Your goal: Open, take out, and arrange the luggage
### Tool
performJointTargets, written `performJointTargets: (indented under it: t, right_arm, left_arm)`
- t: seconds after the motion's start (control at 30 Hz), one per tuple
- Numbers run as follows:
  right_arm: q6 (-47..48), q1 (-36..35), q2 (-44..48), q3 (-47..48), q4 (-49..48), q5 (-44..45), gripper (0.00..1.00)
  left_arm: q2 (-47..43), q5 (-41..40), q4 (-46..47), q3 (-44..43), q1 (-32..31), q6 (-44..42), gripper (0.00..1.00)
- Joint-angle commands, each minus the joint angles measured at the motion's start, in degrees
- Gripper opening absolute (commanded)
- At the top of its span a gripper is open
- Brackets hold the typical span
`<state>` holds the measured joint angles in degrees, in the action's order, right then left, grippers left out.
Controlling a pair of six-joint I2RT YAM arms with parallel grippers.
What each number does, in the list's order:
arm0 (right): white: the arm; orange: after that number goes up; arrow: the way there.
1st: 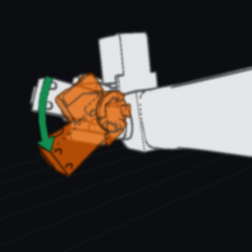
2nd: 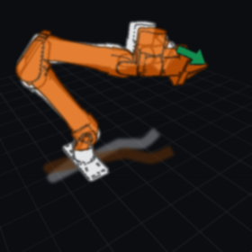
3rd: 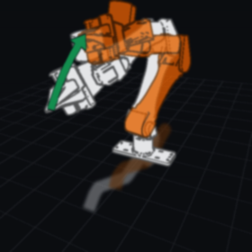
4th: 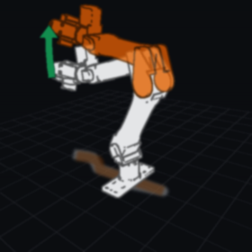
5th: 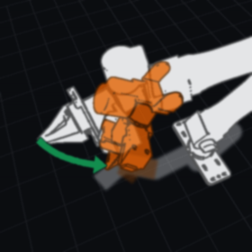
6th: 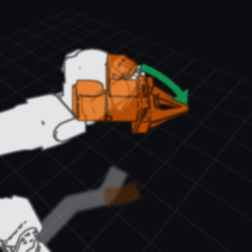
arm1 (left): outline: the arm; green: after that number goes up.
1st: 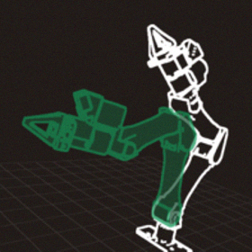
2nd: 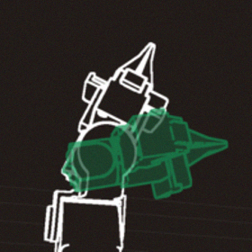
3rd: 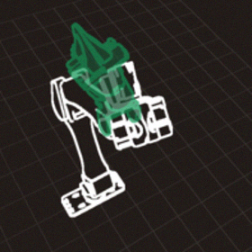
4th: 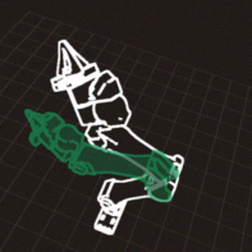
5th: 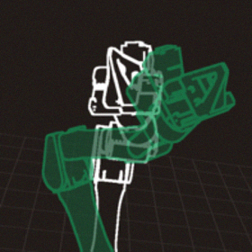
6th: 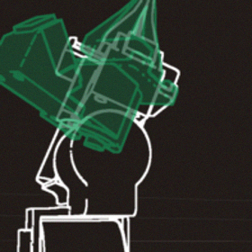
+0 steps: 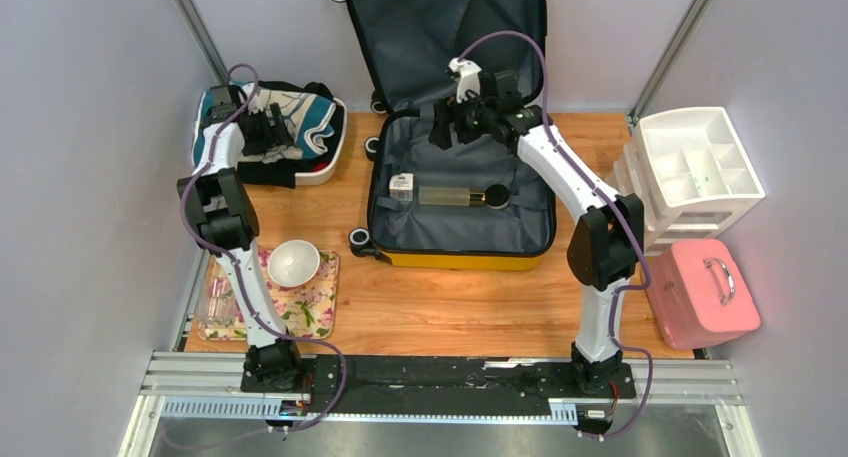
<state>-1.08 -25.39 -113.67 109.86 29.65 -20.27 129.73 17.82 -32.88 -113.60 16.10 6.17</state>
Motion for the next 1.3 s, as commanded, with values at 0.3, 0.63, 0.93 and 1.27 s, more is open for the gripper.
performJointTargets:
  t: [0.3, 0.63, 0.93, 1.27]
  right_arm:
    - [11.43, 13.16, 8.98, 8.07, 18.92, 7.09, 0.80]
    - [28.22, 31.43, 17.51, 11.07, 38.80, 10.42, 0.80]
    - [25.08, 39.53, 19.80, 7.04, 46.21, 16.39, 0.70]
    - [26.66, 41.47, 14.71, 5.80, 45.94, 25.01, 0.56]
  left_arm:
    - [-10.53, 9.68, 10.83, -2.61, 0.87, -6.08, 0.89]
    - [-31.11, 25.32, 5.93, 18.67, -4.22, -20.67, 0.89]
    - [-34.28, 26.73, 8.36, 32.04, -22.32, -18.83, 0.80]
    - [-32.97, 27.70, 11.00, 33.36, -28.67, -17.34, 0.79]
